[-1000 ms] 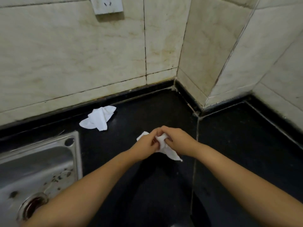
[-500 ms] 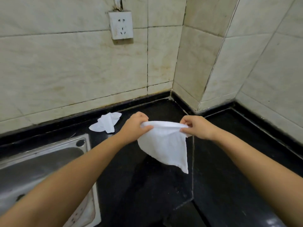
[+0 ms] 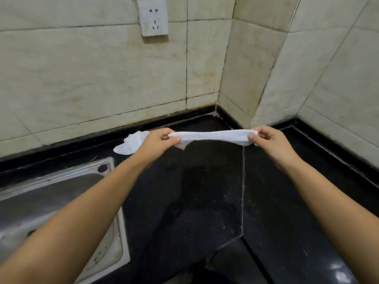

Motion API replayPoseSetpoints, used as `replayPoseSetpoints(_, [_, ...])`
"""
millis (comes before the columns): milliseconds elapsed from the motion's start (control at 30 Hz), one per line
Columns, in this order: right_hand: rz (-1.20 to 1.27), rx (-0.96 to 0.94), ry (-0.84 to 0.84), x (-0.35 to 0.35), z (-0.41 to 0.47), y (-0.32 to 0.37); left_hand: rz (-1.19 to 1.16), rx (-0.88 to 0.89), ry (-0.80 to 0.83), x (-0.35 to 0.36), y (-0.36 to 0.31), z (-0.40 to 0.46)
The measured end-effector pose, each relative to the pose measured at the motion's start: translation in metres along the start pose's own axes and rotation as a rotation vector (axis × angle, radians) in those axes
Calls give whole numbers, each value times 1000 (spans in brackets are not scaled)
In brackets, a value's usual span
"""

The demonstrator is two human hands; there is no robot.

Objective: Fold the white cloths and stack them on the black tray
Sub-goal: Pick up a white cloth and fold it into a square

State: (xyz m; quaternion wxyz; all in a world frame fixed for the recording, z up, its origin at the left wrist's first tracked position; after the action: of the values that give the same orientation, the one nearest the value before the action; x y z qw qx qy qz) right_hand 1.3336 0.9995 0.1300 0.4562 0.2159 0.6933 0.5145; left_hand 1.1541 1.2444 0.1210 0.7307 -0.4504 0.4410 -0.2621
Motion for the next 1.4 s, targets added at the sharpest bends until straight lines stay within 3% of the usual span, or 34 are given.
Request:
replayPoseSetpoints(200, [6,264,220,39,-65,-119,-26,-303,274,68,94,-95])
replayPoseSetpoints(367, [-175,430,395,59,-95,-182,-6,-421,316,88,128,-140])
replayPoseSetpoints(600, [-353,418,138,67,-21,-162,284,-383,50,79,140,-76])
replayPoseSetpoints(733, [-494,453,81,82,0,-171,559,-371,13,89,147,-53])
replayPoseSetpoints(833, [-655,387,38,88,5,-173,645,-391,-41,97,155,-55])
replayPoseSetpoints(967, [-961,136,102,118,15,-148,657,-466,-122,94,162,-83])
replayPoseSetpoints(1133, [-943,-42,460,228,18,-105,789,-457,-91,94,158,-126])
replayPoseSetpoints(1300, [-1168,-134,576,281,16,-96,864,-454,1,94,161,-127])
replayPoseSetpoints(1400, [-1027,-49,644,274,19,-94,793,-432,59,96,157,-117])
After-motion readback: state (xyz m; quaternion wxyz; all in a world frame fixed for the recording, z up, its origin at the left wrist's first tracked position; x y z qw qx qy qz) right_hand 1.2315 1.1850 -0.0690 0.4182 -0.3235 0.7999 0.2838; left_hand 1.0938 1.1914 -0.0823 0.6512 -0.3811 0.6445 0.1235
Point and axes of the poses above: each hand's wrist, its own z-axis towards the middle knuckle, its own x-axis out of the palm, y = z × x, the point moved 8 cm from there along z, towards the middle knuckle, and after that the axes turned 9 degrees about x, right-handed, at the moved point
